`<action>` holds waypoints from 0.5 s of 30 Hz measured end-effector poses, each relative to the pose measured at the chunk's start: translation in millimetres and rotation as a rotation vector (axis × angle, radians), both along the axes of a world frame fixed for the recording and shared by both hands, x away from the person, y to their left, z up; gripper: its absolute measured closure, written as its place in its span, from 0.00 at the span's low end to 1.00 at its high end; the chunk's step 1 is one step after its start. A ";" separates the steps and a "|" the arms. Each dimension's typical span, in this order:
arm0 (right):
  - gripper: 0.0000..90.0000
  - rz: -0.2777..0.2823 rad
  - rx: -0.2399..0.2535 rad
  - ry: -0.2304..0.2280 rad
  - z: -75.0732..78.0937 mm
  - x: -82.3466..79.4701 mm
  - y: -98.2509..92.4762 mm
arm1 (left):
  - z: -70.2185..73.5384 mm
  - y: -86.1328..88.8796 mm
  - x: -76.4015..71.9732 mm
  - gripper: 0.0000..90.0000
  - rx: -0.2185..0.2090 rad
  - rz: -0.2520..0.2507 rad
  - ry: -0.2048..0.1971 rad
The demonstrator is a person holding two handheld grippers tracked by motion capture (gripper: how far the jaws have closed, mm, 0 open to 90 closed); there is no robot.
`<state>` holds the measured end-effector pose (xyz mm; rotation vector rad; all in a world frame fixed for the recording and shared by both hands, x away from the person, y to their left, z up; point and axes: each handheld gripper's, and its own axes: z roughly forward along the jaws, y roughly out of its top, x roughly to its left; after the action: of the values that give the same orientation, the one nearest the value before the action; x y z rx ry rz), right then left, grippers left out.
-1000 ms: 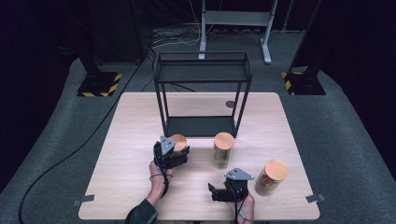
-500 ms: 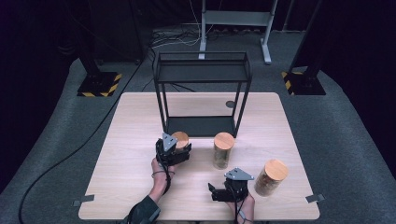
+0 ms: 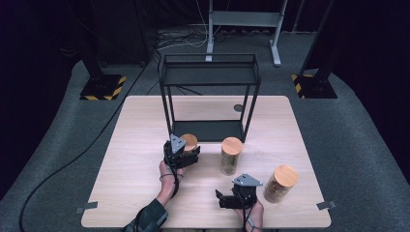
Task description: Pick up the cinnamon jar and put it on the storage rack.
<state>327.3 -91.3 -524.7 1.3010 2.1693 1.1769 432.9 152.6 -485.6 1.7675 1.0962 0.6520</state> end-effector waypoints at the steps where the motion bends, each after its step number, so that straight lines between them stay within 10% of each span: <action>1: 0.03 0.001 0.000 0.000 0.0 0.1 0.0 | 0.2 -0.3 0.9 0.28 -0.002 0.001 0.000; 15: 0.03 -0.001 0.002 -0.001 0.0 0.0 -0.2 | 5.1 -1.7 9.0 0.28 0.001 0.010 -0.013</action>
<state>327.2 -91.6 -524.7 1.3021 2.1664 1.1799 441.9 150.9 -480.4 1.7573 1.0964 0.6687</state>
